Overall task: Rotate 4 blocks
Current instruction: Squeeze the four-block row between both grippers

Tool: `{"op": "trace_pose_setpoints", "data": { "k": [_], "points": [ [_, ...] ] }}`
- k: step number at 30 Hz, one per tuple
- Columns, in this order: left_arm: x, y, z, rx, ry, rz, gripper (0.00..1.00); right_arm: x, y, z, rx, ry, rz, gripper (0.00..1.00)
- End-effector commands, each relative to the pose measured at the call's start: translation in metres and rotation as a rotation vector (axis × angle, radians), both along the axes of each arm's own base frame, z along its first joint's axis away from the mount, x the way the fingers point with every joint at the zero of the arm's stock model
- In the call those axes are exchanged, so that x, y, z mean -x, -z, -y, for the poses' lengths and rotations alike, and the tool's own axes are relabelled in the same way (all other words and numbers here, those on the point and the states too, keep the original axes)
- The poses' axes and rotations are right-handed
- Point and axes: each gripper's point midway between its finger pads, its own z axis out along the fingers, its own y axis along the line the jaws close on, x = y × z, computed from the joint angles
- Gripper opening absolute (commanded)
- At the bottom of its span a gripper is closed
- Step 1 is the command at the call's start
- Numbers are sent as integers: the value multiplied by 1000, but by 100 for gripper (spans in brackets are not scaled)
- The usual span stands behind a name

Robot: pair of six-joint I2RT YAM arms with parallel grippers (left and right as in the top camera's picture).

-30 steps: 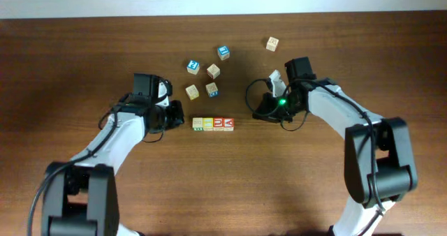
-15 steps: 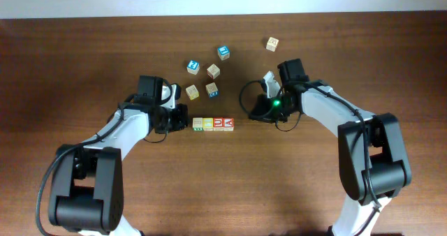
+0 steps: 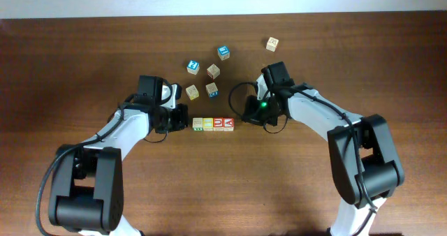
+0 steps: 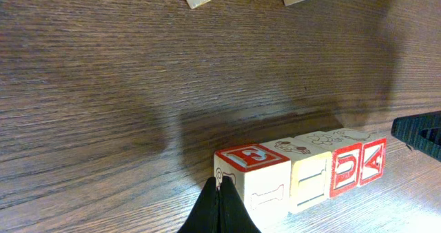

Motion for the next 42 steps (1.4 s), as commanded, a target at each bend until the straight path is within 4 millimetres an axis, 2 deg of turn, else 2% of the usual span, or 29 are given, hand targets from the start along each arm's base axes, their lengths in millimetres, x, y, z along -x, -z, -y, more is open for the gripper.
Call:
{"op": "trace_pose_setpoints", "data": {
  "k": [1, 7, 10, 15, 26, 33, 42],
  "points": [
    [4, 5, 3, 5, 26, -10, 0, 1, 6, -3, 27, 26, -13, 4],
    [7, 5, 4, 10, 28, -23, 0, 1, 7, -9, 23, 25, -7, 4],
    [15, 8, 3, 13, 5, -73, 0, 2, 9, -9, 24, 24, -10, 4],
    [9, 2, 10, 60, 11, -47, 0, 2, 9, -10, 22, 21, -14, 4],
    [14, 4, 10, 65, -3, -79, 0, 25, 1, -29, -65, -165, -9, 4],
    [14, 12, 10, 62, -5, -92, 0, 25, 2, -29, -66, -167, -9, 4],
    [13, 11, 11, 68, -5, -90, 0, 28, 3, -28, -62, -167, -22, 4]
  ]
}}
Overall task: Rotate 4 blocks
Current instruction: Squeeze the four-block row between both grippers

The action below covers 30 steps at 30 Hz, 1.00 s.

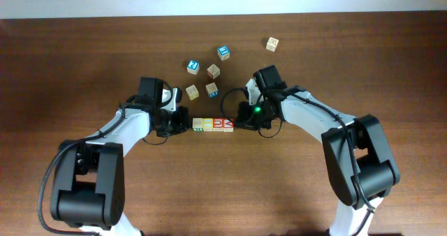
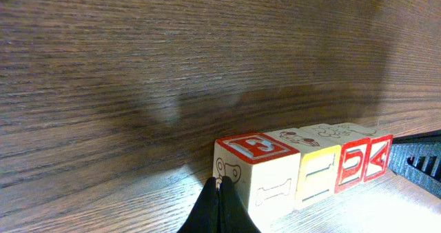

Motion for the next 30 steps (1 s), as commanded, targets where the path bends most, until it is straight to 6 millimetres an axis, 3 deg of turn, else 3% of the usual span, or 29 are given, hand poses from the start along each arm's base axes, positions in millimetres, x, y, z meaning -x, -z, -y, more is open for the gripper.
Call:
{"op": "trace_pose_setpoints", "data": {
  "k": [1, 10, 21, 30],
  "points": [
    [3, 1, 6, 33, 12, -14, 0, 9, 4, -4, -16, -26, -32, 4],
    [2, -1, 8, 38, 17, -9, 0, 8, 14, 8, 64, 69, -80, 4],
    [2, -1, 8, 38, 17, -8, 0, 11, 6, -2, -8, 21, -80, 4],
    [-2, -5, 10, 40, 75, 34, 0, 14, 14, 1, 12, 34, -107, 4]
  ]
}}
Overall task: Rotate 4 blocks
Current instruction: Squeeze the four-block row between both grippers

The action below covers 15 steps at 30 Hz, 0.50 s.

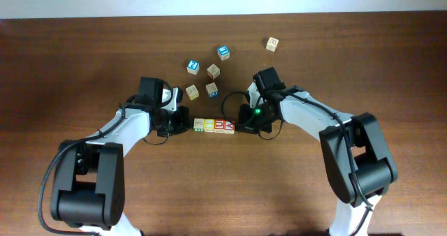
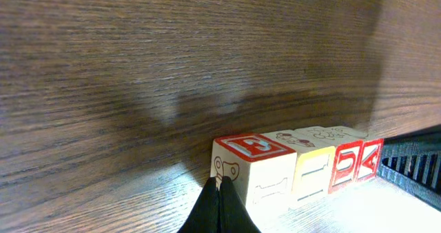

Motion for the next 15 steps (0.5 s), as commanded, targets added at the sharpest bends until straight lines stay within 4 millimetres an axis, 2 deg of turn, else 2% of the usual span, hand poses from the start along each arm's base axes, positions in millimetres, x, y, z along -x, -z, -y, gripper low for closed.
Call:
{"op": "trace_pose_setpoints", "data": {
  "k": [1, 10, 15],
  "points": [
    [-3, -4, 7, 23, 57, 31, 0, 4, 4, -3, -7, -11, -18, 4],
    [-4, -5, 7, 9, 105, 67, 0, 4, 4, -3, -7, -11, -18, 4],
    [-11, -3, 0, -15, 6, 36, 0, 4, 4, -3, -7, -11, -17, 4]
  ]
}}
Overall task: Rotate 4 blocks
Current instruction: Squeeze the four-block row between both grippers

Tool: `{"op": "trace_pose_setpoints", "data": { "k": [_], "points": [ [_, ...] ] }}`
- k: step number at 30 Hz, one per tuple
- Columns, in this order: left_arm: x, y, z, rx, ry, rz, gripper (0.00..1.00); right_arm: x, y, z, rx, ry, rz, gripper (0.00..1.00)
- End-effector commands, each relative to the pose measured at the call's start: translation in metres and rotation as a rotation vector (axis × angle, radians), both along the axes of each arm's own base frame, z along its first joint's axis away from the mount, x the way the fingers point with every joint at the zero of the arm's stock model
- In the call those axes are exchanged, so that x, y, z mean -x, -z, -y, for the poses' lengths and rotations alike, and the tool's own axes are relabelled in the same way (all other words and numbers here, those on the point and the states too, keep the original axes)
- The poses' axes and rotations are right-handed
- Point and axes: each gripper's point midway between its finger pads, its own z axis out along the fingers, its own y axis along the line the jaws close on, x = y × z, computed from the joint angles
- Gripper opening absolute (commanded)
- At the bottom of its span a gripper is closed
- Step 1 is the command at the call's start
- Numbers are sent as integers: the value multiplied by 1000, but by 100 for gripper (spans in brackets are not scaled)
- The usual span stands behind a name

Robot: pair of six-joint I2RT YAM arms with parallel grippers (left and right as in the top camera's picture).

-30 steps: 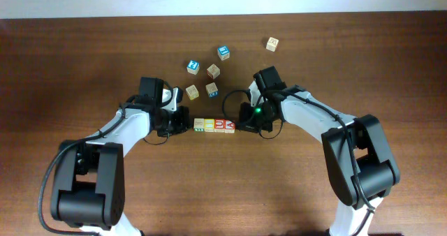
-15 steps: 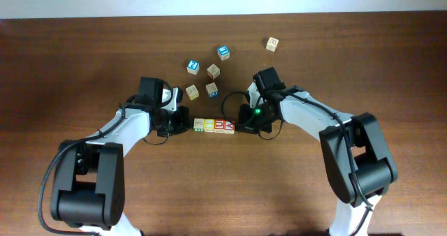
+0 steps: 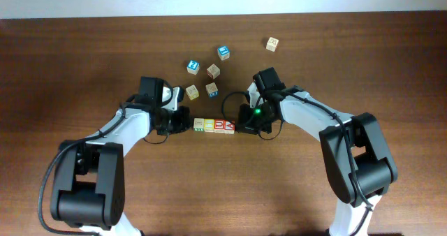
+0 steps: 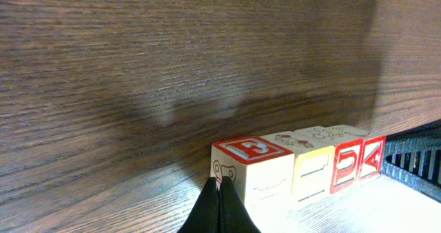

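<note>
Four letter blocks stand in a tight row [image 3: 214, 125] on the wooden table. In the left wrist view they run from a red-topped end block [image 4: 251, 167] past a yellow-faced one [image 4: 313, 169] to two red-faced ones [image 4: 348, 165]. My left gripper [image 3: 184, 119] is shut, and its fingertips [image 4: 220, 191] touch the row's left end. At the row's right end is my right gripper [image 3: 242, 121], seen as a black ribbed part [image 4: 413, 163]. Whether it is open or shut does not show.
Several loose blocks lie beyond the row: two tan ones [image 3: 191, 91] [image 3: 211, 90] just behind it, a blue one [image 3: 192, 66], a tan one [image 3: 213, 70], another blue one [image 3: 223, 52] and one far back right [image 3: 272, 44].
Almost nothing differs. The row and both grippers stand where they were; only the left wrist view has shifted very slightly.
At first my right gripper stood a little apart from the row's right end, with my shut left gripper at the left end. Then the right gripper was closer to the row. Later it was against the right end block, and the row now sits between both grippers.
</note>
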Motion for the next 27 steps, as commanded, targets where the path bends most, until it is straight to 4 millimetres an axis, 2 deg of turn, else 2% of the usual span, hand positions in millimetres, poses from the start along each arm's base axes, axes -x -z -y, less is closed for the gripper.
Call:
{"op": "trace_pose_setpoints", "data": {
  "k": [1, 3, 8, 16, 20, 27],
  "points": [
    [-10, -4, 1, 8, -49, 0, 0, 4, 4, -3, -6, -11, -17, 4],
    [-14, -6, 1, 14, -61, 2, 0, 4, 4, -3, -6, -11, -17, 4],
    [-3, -3, 2, 13, -47, -41, 0, 4, 4, -3, -7, -11, -17, 4],
    [-3, -3, 2, 13, -47, -41, 0, 4, 4, -3, -10, -12, -15, 4],
    [-3, -3, 2, 13, -47, -41, 0, 2, -3, -12, -65, -53, 17, 4],
    [-1, -3, 8, 9, -31, -40, 0, 0, -9, -14, -84, -69, 41, 4]
  ]
}}
